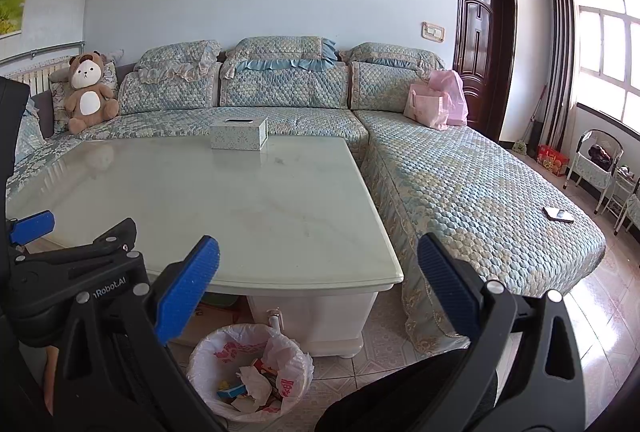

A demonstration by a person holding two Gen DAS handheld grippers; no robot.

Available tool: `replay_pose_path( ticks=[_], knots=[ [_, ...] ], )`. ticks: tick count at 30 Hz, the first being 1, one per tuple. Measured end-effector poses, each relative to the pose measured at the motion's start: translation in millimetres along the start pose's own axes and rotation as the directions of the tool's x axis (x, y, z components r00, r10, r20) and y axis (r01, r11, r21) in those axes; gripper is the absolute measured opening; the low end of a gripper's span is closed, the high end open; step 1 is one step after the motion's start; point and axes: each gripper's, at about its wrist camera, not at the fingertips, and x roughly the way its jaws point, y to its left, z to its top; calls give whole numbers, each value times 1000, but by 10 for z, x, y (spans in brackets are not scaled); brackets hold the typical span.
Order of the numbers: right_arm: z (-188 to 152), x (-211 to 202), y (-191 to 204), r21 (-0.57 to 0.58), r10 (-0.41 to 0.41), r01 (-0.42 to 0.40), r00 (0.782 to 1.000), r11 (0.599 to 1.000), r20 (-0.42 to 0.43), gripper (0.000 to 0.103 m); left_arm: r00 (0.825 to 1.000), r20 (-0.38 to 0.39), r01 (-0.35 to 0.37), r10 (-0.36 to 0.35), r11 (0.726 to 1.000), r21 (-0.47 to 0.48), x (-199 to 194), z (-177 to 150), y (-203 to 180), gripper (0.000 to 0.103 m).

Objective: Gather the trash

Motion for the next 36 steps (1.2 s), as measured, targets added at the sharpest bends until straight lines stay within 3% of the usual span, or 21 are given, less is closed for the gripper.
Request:
replay_pose_path(
  ticks=[30,36],
  knots=[
    [3,45,-18,-7,9,-9,1000,1000,-7,97,1000,-4,-7,7,1000,-6,29,-47,31,96],
    [-3,59,-50,-10,5,-5,1000,1000,-6,97,999,-33,9,-9,1000,-10,71,-40,18,96]
  ],
)
